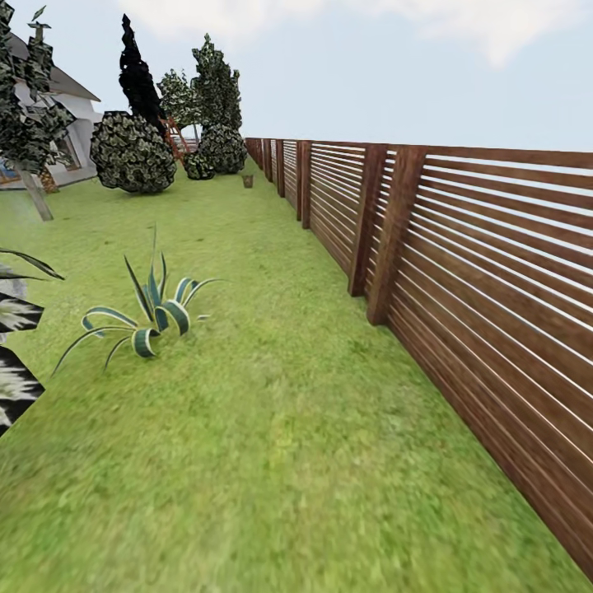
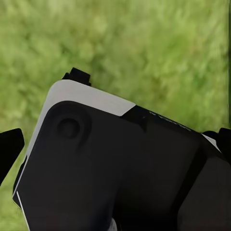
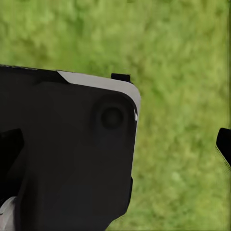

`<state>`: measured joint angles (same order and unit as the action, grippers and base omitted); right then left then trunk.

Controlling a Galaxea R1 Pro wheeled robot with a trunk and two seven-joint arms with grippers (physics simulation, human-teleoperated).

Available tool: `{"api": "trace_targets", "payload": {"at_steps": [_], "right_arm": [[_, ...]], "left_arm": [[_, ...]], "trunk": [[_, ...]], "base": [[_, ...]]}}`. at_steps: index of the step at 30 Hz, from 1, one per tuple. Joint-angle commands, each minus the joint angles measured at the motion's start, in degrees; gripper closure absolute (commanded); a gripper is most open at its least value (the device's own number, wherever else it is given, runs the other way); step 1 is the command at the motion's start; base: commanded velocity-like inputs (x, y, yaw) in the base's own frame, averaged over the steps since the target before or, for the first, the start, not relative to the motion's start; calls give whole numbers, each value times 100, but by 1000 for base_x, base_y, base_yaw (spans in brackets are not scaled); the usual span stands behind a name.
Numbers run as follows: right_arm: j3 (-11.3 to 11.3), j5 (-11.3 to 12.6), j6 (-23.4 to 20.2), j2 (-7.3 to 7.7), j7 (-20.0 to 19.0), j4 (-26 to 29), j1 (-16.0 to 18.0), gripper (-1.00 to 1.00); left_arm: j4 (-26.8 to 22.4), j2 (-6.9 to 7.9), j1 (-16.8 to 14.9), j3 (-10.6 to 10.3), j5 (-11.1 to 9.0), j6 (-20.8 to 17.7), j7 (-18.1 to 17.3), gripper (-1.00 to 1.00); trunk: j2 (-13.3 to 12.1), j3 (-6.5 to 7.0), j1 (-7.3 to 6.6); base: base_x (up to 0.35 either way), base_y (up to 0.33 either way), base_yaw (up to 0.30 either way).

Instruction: Take the three Easter eggs out of the wicker basket on the lawn in the garden, then place them on the lawn next to a single tree (choose any tree) so that all three eggs are next to the same tree and none are left in the basket.

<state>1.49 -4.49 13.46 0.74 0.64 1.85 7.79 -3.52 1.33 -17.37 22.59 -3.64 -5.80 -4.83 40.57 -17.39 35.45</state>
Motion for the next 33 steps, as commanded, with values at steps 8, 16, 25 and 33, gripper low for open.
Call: {"api": "trace_targets", "payload": {"at_steps": [8, 16, 25, 33], "right_arm": [[0, 9, -1, -3, 6, 0, 1, -100], [-7, -14, 8, -2, 6, 1, 2, -100], [-9, -17, 8, -4, 6, 2, 3, -100], [-9, -17, 17, -4, 6, 7, 2, -100]], "left_arm": [[0, 0, -3, 0, 0, 0, 0, -100], [0, -1, -3, 0, 2, 0, 0, -100], [0, -1, -3, 0, 2, 0, 0, -100], [0, -1, -2, 0, 4, 0, 0, -100]], "trunk": [[0, 0, 0], [0, 0, 0], [0, 0, 0], [0, 0, 0]], "base": [[332, 0, 0], [332, 0, 0], [332, 0, 0], [332, 0, 0]]}}
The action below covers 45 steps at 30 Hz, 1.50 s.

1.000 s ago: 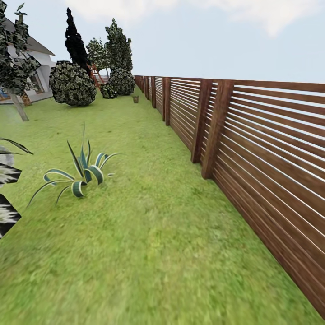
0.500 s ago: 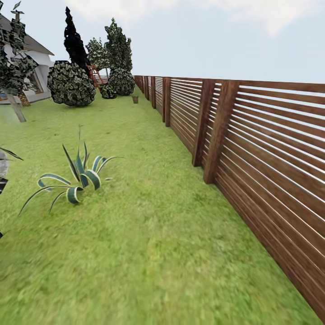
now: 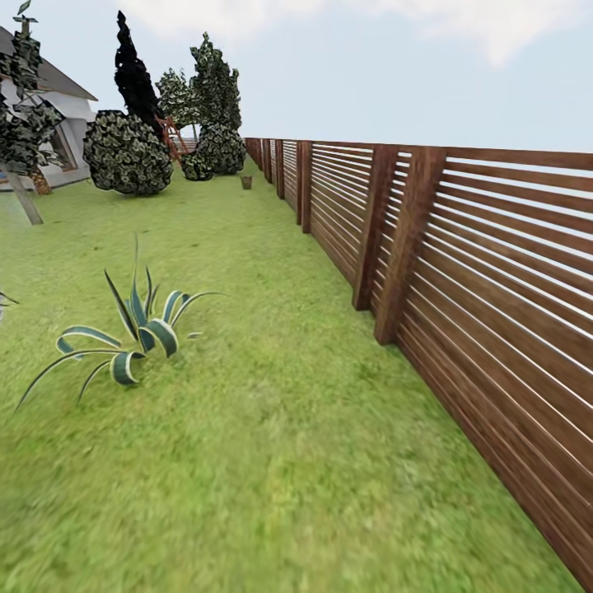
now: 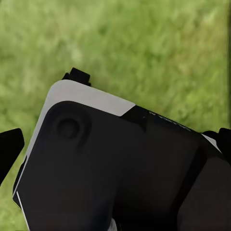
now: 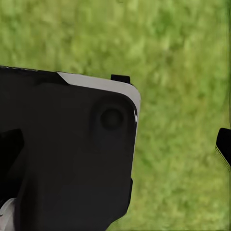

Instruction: Take the three Easter eggs out of the wicker basket on the lawn in the garden, then place them on the lawn next to a single tree (choose any tree) so that all three eggs are next to the same tree and none are left in the basket.

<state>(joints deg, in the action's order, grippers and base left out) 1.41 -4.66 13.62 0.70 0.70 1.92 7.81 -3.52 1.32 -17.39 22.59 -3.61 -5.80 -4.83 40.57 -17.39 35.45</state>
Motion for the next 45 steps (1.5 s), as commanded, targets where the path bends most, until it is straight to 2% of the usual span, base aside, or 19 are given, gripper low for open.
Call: {"api": "trace_targets", "payload": {"at_steps": [1, 45], "right_arm": [[0, 0, 0, 0, 0, -1, -1, -100], [0, 10, -26, -9, 35, -7, 1, -100]], "left_arm": [[0, 0, 0, 0, 0, 0, 0, -100], [0, 0, -1, 0, 0, 0, 0, -100]], "trunk": [[0, 0, 0], [0, 0, 0]], "base": [[332, 0, 0], [332, 0, 0]]}}
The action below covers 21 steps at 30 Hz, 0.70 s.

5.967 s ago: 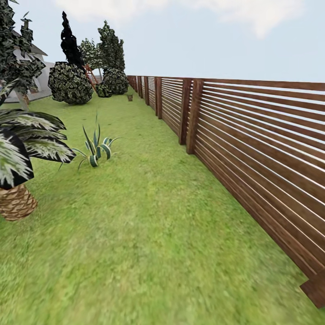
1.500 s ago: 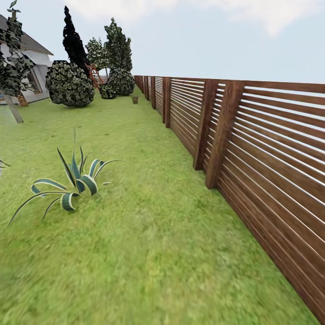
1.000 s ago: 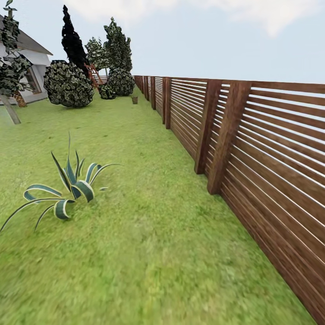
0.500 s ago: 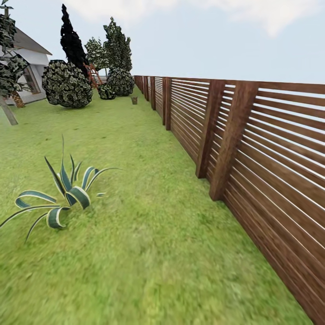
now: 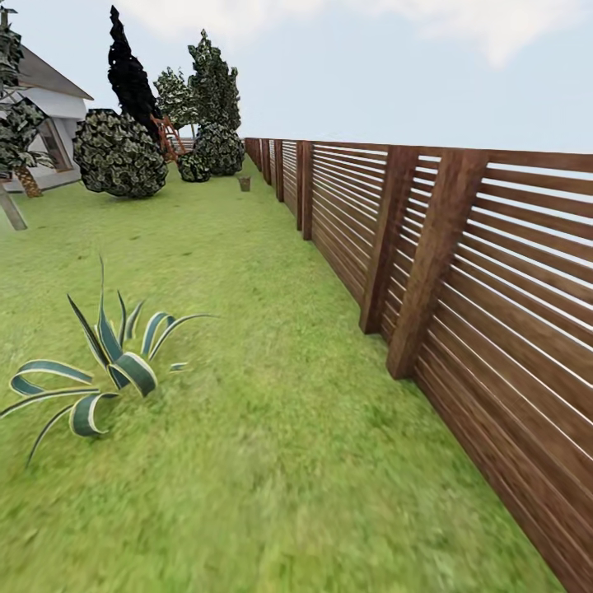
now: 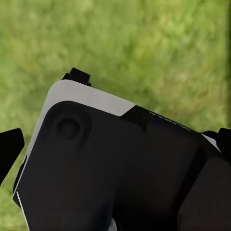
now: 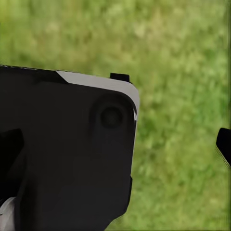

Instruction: Take the three Easter eggs out of the wicker basket on the lawn in the garden, then place them on the lawn next to a single tree (choose any tree) so that all three eggs are next to the same tree and none are left in the basket.

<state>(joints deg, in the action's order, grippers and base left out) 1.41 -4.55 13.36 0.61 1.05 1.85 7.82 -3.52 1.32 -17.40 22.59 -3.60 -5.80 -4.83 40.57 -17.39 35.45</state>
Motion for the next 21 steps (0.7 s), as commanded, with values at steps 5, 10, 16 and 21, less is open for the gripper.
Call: {"api": "trace_targets", "payload": {"at_steps": [5, 10, 16, 21], "right_arm": [[0, 4, 0, -1, 0, 0, 0, -100], [0, 7, 0, -8, 0, 0, -4, -100], [0, 7, 0, -8, 0, 0, 0, -100], [0, -4, 0, -8, 0, 0, 0, -100]], "left_arm": [[0, 0, 0, 0, 0, 0, 0, -100], [0, 0, 0, 0, 0, 0, 0, -100], [0, 0, 0, 0, 0, 0, 0, -100], [0, 0, 0, 0, 0, 0, 0, -100]], "trunk": [[0, 0, 0], [0, 0, 0], [0, 0, 0], [0, 0, 0]], "base": [[332, 0, 0], [332, 0, 0], [332, 0, 0], [332, 0, 0]]}}
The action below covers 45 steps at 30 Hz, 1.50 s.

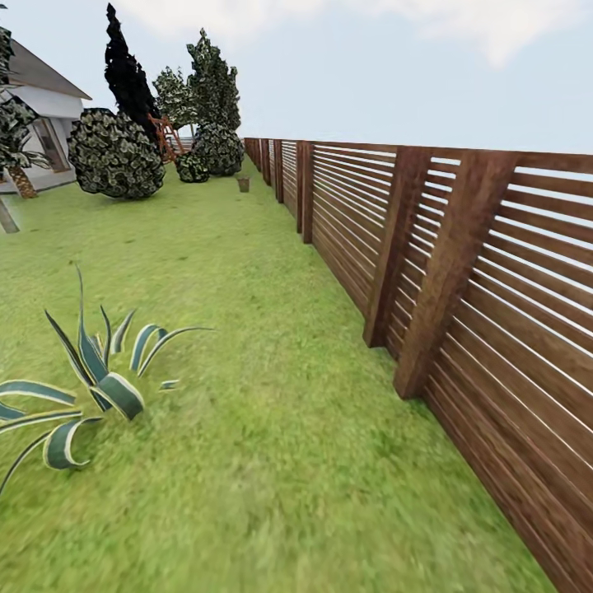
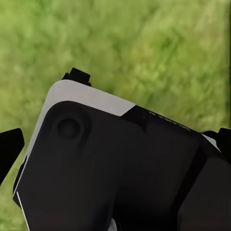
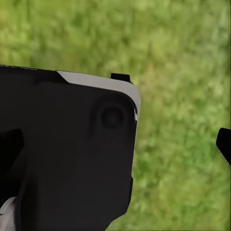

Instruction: Take the three Easter eggs out of the wicker basket on the lawn in the garden, then place them on the lawn next to a single tree (choose any tree) so that all three eggs are next to the same tree and none are left in the basket.

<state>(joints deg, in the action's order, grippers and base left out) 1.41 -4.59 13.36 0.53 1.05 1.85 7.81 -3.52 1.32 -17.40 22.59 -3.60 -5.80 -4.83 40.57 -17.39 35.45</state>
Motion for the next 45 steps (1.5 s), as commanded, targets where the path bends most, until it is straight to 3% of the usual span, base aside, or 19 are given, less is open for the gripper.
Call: {"api": "trace_targets", "payload": {"at_steps": [1, 45], "right_arm": [[0, -1, 0, 0, 0, 0, -1, -100], [0, -7, 9, 0, 0, 0, -2, -100]], "left_arm": [[0, 0, 0, 0, 0, 0, 0, -100], [0, 0, 0, 0, 0, 0, 0, -100]], "trunk": [[0, 0, 0], [0, 0, 0]], "base": [[332, 0, 0], [332, 0, 0]]}}
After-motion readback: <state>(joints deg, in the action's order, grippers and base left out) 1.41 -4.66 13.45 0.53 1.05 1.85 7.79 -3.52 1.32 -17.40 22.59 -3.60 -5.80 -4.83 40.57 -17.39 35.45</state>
